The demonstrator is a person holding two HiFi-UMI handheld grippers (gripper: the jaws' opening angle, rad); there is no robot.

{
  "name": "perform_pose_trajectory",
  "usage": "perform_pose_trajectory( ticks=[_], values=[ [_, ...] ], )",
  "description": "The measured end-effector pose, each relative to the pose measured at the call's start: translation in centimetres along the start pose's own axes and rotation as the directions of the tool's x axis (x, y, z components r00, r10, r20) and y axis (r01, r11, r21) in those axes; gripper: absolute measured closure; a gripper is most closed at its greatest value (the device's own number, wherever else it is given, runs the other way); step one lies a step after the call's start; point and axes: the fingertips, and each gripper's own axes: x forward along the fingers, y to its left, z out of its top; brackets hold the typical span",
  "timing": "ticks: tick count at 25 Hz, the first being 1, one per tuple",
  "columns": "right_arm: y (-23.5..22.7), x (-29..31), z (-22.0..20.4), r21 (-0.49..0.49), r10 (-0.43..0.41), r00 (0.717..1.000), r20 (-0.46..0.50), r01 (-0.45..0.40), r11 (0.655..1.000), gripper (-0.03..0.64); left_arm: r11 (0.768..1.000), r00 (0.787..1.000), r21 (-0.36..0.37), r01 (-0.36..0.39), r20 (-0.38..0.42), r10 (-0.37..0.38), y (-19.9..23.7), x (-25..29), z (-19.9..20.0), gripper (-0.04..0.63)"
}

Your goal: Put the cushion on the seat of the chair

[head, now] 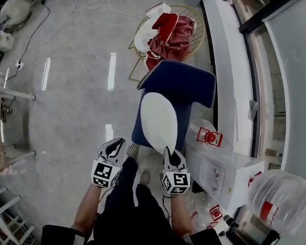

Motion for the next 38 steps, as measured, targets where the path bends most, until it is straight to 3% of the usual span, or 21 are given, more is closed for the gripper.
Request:
perform_pose_trajectory(
  ticks=[14,21,38],
  values=[
    [1.0,5.0,-4.5,0.043,0.000,0.997,-0.075,0.003,0.999,0.566,1.000,0.998,-0.030,0.001,-0.062,-0.003,3.8,2.6,-3.2,0.563],
    [-0.4,5.7,-4.9,0.052,-0.050,0.996,-0.075,0.054,0.997,0.566,0.999,0.996,-0.041,0.029,-0.085,-0.032,4.2,3.7,-4.4,0.563],
    [-4.1,5.2,-6.0,0.062,-0.170,0.980,-0.099,0.177,0.982,0.565,0.989,0.987,-0.012,0.145,-0.071,-0.146,2.2,6.6,-2.4,0.563]
  ],
)
